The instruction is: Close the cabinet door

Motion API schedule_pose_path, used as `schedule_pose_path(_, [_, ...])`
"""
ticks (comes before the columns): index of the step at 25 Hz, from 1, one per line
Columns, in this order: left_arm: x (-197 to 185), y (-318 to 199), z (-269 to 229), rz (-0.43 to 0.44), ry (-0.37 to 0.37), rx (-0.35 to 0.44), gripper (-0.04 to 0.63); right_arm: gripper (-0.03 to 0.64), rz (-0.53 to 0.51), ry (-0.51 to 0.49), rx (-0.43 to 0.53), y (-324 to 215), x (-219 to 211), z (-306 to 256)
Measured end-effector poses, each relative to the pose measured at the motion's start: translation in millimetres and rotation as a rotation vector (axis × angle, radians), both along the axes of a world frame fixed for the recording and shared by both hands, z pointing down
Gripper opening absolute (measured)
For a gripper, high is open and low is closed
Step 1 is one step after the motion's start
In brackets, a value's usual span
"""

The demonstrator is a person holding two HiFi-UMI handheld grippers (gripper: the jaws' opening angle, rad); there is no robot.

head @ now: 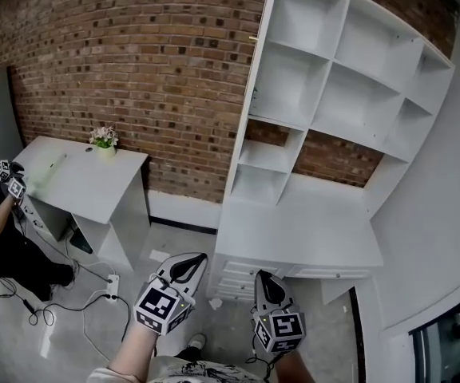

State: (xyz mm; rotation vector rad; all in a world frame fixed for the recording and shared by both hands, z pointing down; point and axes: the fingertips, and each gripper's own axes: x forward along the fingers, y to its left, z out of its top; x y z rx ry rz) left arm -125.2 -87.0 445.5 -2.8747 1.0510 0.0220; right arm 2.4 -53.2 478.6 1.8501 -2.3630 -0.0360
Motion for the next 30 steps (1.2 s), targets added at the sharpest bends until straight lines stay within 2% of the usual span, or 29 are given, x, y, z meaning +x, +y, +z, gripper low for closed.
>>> schedule_pose_path(8, [5.1, -112.4, -31.8, 0.063, -0.001, 0.039, 0.012, 0.005, 0.052, 0.006, 0.055, -109.4, 5.0, -31.9])
schedule_pose_path(14, [13.1, -167.3, -46.8, 0.081, -0.009, 0.047, 0.012, 0.005, 0.062, 0.03, 0.069, -162.3, 12.5, -46.5])
schedule_pose_path(17, [25.9, -186.2, -59.2, 0.1, 0.004, 0.081, 0.012, 0.005, 0.055, 0.046, 0.083, -180.8, 21.6, -52.8])
schedule_pose_path(22, [45.0, -219.3, -110.5, 0.09, 0.039, 0.163, 0.012, 0.005, 0.023, 0.057, 0.102, -213.4, 40.3, -68.5])
schedule_pose_path(30, [60.5, -273.6, -213.4, 0.082, 0.154, 0.295, 0.012, 0.005, -0.036, 0.064, 0.141, -258.6, 66.4, -89.0])
